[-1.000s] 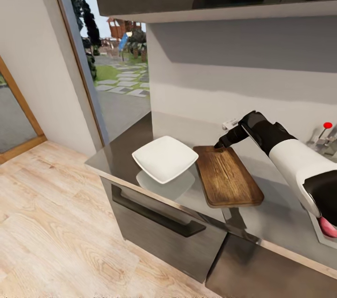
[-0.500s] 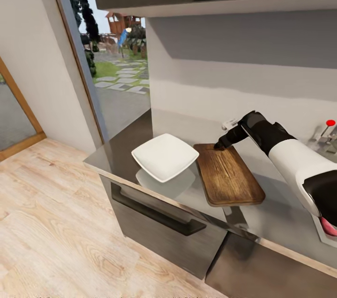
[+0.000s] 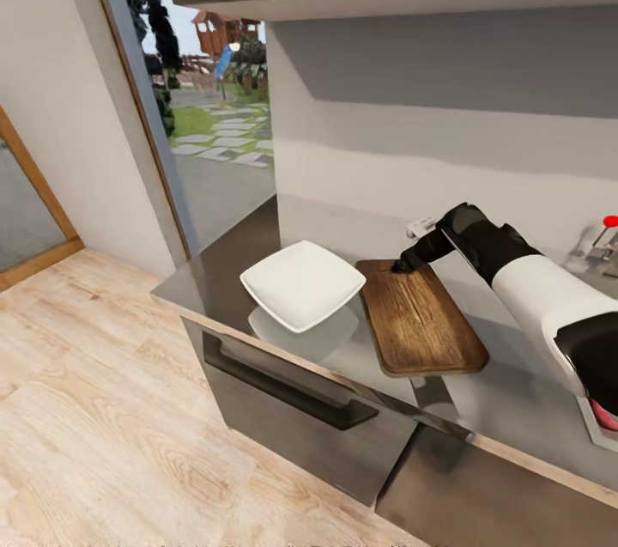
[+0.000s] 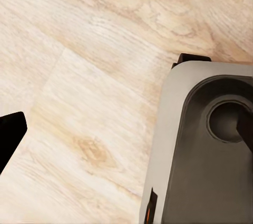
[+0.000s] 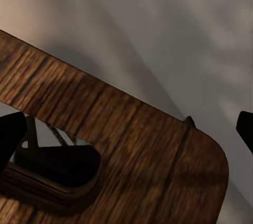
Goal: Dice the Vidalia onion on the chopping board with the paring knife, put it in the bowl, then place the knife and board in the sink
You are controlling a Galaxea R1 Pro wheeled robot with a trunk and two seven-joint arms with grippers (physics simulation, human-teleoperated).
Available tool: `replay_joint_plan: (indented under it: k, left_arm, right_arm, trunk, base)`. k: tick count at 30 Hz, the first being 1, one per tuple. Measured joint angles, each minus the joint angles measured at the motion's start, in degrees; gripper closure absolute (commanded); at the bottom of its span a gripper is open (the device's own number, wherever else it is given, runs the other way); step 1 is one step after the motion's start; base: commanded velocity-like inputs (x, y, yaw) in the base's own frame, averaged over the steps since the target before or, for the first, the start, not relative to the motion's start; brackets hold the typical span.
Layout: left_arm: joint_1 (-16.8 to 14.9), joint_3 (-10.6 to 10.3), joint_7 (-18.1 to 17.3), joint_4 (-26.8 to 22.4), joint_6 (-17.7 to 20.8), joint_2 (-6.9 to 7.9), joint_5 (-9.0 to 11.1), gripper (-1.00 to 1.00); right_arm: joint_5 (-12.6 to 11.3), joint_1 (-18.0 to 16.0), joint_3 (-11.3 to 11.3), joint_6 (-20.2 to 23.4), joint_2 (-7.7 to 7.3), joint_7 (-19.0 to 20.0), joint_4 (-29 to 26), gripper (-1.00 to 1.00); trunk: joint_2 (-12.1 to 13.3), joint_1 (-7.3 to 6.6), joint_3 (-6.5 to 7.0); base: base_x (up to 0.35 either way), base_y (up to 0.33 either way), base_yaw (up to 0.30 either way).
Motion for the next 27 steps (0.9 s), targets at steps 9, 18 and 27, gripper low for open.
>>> replay_joint_plan:
  k: [9, 18, 27]
  left_arm:
    - [0.01, 0.01, 0.0, -0.01, 0.0, 0.0, 0.01, -1.0]
    - [0.01, 0.01, 0.0, -0.01, 0.0, 0.0, 0.01, -1.0]
    - [0.01, 0.0, 0.0, -0.01, 0.0, 0.0, 0.01, -1.0]
  right_arm:
    - [-0.7, -0.74, 0.21, 0.49, 0.0, 0.12, 0.06, -1.0]
    - [-0.7, -0.94, 0.32, 0.47, 0.14, 0.03, 0.07, -1.0]
    - [-0.65, -0.95, 0.31, 0.49, 0.19, -0.02, 0.06, -1.0]
  trunk:
    - [-0.01, -0.01, -0.69]
    - [-0.01, -0.01, -0.84]
    - [-0.01, -0.01, -0.84]
  base:
    - [0.0, 0.0, 0.0]
    - [0.0, 0.0, 0.0]
    - [0.0, 0.0, 0.0]
